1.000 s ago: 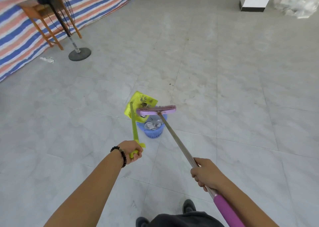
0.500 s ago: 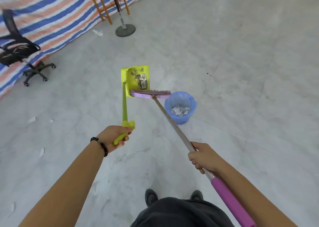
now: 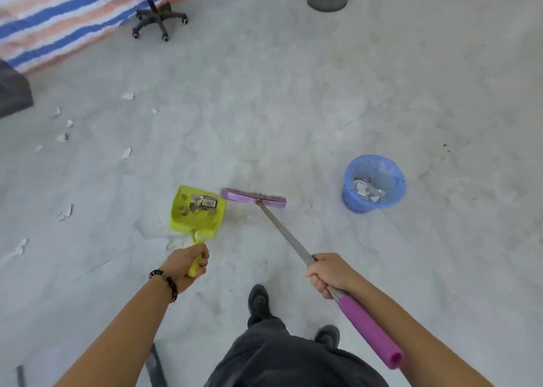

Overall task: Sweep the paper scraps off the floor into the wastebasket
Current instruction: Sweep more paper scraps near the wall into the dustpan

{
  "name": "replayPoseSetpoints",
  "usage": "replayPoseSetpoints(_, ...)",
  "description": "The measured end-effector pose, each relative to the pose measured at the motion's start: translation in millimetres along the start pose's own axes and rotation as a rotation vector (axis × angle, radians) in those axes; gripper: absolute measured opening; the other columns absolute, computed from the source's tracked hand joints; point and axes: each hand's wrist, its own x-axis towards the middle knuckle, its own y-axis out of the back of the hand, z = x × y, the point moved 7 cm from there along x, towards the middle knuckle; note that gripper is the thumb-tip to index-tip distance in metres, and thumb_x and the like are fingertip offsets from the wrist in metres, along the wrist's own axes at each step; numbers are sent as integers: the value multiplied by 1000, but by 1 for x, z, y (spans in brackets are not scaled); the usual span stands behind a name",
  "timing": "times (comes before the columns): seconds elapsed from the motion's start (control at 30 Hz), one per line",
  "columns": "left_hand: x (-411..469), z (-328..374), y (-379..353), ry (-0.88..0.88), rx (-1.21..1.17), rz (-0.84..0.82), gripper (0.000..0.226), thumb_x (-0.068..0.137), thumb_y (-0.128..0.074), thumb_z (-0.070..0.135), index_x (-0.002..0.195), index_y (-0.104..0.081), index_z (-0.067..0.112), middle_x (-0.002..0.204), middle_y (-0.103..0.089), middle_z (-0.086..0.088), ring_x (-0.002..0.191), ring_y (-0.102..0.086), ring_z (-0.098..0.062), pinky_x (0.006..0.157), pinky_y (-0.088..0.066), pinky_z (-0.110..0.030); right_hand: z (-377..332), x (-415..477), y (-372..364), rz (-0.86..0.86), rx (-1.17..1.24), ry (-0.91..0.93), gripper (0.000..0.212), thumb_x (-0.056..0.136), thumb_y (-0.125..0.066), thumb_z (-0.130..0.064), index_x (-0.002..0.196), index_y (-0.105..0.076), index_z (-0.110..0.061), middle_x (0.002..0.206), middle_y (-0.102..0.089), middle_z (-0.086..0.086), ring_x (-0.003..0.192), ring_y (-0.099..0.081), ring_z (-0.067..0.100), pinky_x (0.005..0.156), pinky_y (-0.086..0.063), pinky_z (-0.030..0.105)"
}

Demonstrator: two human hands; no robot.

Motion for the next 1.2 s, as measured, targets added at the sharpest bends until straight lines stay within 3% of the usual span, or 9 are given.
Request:
replayPoseSetpoints(0.1, 17, -15, 37, 84, -81, 5, 23, 96, -49, 2, 74, -50, 6, 67, -43, -8, 33, -41, -8, 31, -31, -16, -13, 17, -20, -5, -52, -78, 17, 85, -48, 3, 74, -50, -9, 47, -45, 0, 35, -39, 8, 35, -32, 15)
replayPoseSetpoints(0.23, 35, -28, 72, 220, -88, -46, 14, 94, -54, 3, 81, -51, 5, 65, -46, -6, 34, -41, -8, 29, -31, -16, -45, 40, -40, 14, -195, -42, 13, 85, -49, 2, 76, -50, -7, 47, -45, 2, 36, -38, 10, 35, -33, 18)
replayPoseSetpoints(0.3, 40, -29, 83, 287, -39, -98, 10, 93, -59, 6, 86, -52, 8, 63, -47, -4, 34, -40, -8, 29, -30, -16, -66, 54, -49, 23, -285, 22, 6, 89, -53, -5, 83, -54, -4, 46, -47, 5, 36, -40, 14, 37, -36, 20)
replayPoseSetpoints(0.4, 49, -20, 99, 354, 52, -121, 15, 93, -60, 9, 88, -46, 12, 60, -45, -2, 34, -35, -8, 29, -25, -15, -93, 76, -66, -1, -374, 66, 15, 93, -56, -18, 88, -55, -4, 45, -49, 5, 38, -43, 16, 40, -39, 22)
replayPoseSetpoints(0.5, 56, -6, 114, 416, 202, -103, 19, 91, -57, 11, 85, -39, 14, 56, -43, -2, 33, -30, -10, 31, -22, -14, -107, 97, -88, -28, -388, 45, 14, 93, -54, -17, 86, -52, -5, 43, -48, 6, 37, -42, 16, 39, -37, 21)
replayPoseSetpoints(0.7, 65, 19, 129, 470, 285, -131, 16, 92, -53, 13, 83, -40, 14, 58, -36, 0, 32, -25, -8, 30, -17, -12, -91, 118, -129, -123, -53, -289, 30, 99, -50, -20, 70, -40, -18, 45, -40, -7, 32, -38, 2, 32, -33, 13)
replayPoseSetpoints(0.9, 77, 25, 134, 515, 186, -158, 9, 93, -51, 14, 87, -44, 14, 60, -28, 3, 28, -23, -6, 27, -16, -9, -88, 106, -144, -179, 50, -347, 29, 100, -46, -18, 72, -39, -18, 45, -36, -8, 30, -35, 0, 30, -30, 12)
replayPoseSetpoints(1.1, 86, 24, 134, 515, 256, -161, 5, 93, -50, 14, 92, -45, 13, 54, -31, 3, 28, -24, -7, 27, -17, -9, -114, 86, -114, -312, 536, -390, 20, 84, -60, -11, 82, -41, -16, 47, -35, -9, 28, -38, 0, 25, -34, 15)
replayPoseSetpoints(1.2, 84, 21, 135, 507, 353, -172, 6, 92, -52, 14, 89, -47, 14, 54, -36, 1, 29, -26, -8, 29, -17, -11, -119, 76, -108, -311, 523, -343, 16, 97, -51, -16, 85, -41, -16, 47, -34, -9, 28, -36, 0, 25, -33, 14)
